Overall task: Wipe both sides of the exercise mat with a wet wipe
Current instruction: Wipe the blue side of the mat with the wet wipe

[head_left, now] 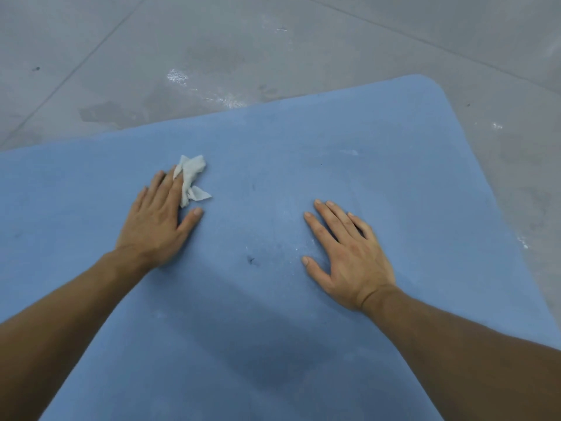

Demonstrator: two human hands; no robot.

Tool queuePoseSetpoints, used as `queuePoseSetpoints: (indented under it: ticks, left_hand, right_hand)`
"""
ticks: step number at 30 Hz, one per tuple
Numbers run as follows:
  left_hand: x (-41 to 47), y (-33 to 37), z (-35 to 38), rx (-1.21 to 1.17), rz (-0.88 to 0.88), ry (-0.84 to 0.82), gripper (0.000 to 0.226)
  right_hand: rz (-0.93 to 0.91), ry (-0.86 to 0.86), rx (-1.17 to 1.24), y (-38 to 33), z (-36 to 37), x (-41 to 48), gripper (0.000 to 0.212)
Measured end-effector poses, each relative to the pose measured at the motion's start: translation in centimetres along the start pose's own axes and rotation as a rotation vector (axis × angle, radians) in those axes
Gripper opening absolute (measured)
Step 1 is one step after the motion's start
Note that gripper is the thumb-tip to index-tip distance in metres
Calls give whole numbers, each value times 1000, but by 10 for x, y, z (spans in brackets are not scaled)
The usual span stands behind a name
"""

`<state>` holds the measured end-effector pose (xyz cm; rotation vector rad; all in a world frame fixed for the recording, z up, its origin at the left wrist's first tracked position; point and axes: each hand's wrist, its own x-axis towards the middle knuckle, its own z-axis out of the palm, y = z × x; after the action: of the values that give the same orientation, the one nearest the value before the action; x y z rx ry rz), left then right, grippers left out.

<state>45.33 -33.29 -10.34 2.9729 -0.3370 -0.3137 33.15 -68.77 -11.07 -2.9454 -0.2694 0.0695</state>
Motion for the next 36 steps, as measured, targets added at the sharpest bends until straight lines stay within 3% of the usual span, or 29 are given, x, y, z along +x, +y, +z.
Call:
queuePoseSetpoints:
  ticks: [8, 13, 15, 22, 26, 28, 31, 36]
  left_hand:
    - [-76, 106, 27, 68, 611, -68, 75]
    - [-112, 106, 37, 164, 838, -79, 75]
    - [-97, 89, 36, 180, 811, -38, 70]
    - [-22, 12, 7, 202, 383, 0, 78]
    - [-8, -23, -2, 80, 36, 13, 88]
    - [-10, -19, -3, 28, -45, 15, 88]
    - [-21, 21, -1, -31, 175, -6, 78]
    - [-71, 100, 30, 89, 618, -44, 71]
  right_hand:
    - [-11, 21, -7, 0, 1, 1, 73]
    - [-20, 19, -7, 1, 1, 0, 74]
    - [-15, 21, -5, 1, 1, 1, 74]
    - [-17, 18, -3, 1, 1, 0, 73]
    - [-14, 6, -2, 1, 1, 1, 74]
    - [-12, 5, -1, 1, 1, 0, 74]
    - [-15, 16, 8, 1, 1, 0, 73]
    - [-26, 30, 9, 1, 2, 1, 74]
